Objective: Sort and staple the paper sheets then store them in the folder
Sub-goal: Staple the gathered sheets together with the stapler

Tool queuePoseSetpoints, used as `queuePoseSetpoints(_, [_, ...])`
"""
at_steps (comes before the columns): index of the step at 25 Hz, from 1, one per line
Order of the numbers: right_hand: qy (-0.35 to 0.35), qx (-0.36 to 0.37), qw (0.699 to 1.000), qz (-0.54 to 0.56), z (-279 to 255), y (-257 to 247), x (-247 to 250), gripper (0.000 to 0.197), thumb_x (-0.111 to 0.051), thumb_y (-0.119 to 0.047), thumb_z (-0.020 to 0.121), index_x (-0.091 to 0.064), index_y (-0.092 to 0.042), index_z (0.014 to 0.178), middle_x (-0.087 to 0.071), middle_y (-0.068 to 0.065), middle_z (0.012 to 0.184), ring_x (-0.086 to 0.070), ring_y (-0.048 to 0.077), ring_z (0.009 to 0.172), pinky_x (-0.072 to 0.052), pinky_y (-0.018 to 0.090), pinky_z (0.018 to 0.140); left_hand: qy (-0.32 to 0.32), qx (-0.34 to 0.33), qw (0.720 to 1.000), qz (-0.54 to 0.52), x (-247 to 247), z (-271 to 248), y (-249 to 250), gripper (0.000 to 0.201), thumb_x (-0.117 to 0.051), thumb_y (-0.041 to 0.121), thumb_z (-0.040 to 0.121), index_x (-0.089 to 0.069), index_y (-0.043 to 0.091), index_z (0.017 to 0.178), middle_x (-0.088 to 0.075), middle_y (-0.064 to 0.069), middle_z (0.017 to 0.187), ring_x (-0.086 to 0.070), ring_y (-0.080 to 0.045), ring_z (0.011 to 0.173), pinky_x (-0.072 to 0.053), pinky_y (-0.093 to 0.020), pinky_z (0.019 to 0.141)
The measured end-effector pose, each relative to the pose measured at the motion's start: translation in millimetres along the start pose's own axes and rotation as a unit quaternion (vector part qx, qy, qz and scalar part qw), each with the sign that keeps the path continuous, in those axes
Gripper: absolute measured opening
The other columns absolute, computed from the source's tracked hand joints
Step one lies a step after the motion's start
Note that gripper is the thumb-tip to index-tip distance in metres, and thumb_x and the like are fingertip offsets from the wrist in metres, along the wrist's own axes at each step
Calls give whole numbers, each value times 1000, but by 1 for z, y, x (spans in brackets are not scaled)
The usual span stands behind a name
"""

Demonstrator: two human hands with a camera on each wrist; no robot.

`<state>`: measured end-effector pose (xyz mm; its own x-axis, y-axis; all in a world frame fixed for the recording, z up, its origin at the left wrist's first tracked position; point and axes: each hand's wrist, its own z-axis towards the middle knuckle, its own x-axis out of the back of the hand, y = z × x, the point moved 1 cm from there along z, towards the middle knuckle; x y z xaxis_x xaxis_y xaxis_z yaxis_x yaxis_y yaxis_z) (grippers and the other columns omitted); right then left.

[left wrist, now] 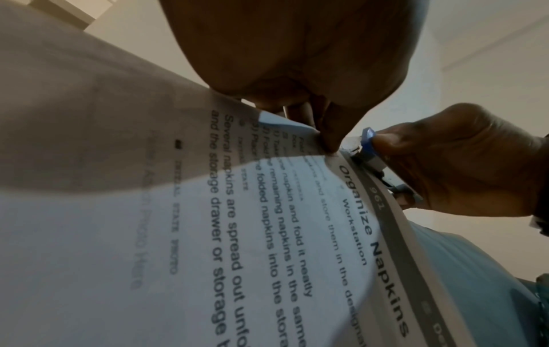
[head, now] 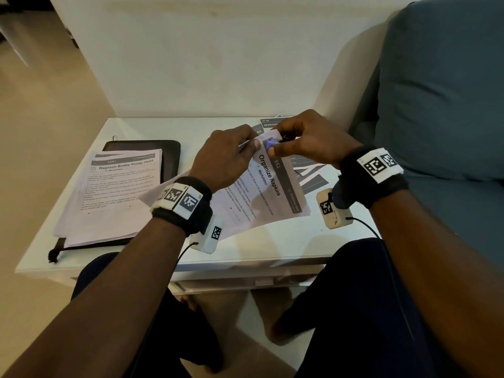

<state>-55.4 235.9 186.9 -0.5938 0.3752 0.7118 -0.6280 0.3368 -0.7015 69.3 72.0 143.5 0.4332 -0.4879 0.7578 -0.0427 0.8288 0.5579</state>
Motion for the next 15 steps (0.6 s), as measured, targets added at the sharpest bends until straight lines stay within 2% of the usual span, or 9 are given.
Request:
queuePoseSetpoints(2, [-6,4,1000,4,0,-1,-1,5,-77,-30,89,-73,-27,90,-78,-4,89,-70,12,83,-52,21,73,4,-8,1000,-9,0,-1,0,21,-52,32,107,-65,16,106,-73,-2,91,-68,-19,75,-48,-23,63])
queuePoseSetpoints(7, [-6,28,1000,6,1,-3,-3,7,-76,-26,90,-72,-31,87,-75,-14,82,-68,-3,77,-49,7,68,-9,-13,1000,-11,-2,-1,-3,21,-52,32,107,-66,16,105,-73,-4,93,-68,-20,77,-51,-26,66])
queuePoseSetpoints(10, [-3,40,999,-7,2,-3,-4,13,-75,-26,91,-70,-36,85,-72,-19,80,-67,-6,75,-46,5,68,-5,-14,1000,-14,-3,-1,-5,22,-52,30,106,-67,14,107,-73,-3,93,-67,-21,78,-49,-25,67])
queuePoseSetpoints(14, [5,63,998,-27,4,-3,-6,20,-75,-24,91,-70,-42,85,-67,-26,77,-63,-10,75,-42,4,69,-4,-17,1000,-14,-2,-1,-6,22,-51,31,107,-66,14,107,-72,-3,92,-66,-22,78,-53,-33,69])
queuePoseSetpoints(15, [11,65,997,-29,4,-2,-6,20,-75,-24,92,-70,-43,85,-67,-27,76,-62,-10,75,-41,4,69,-3,-16,1000,-15,-2,-1,-6,23,-51,31,107,-66,14,108,-72,-3,92,-66,-21,77,-52,-31,68])
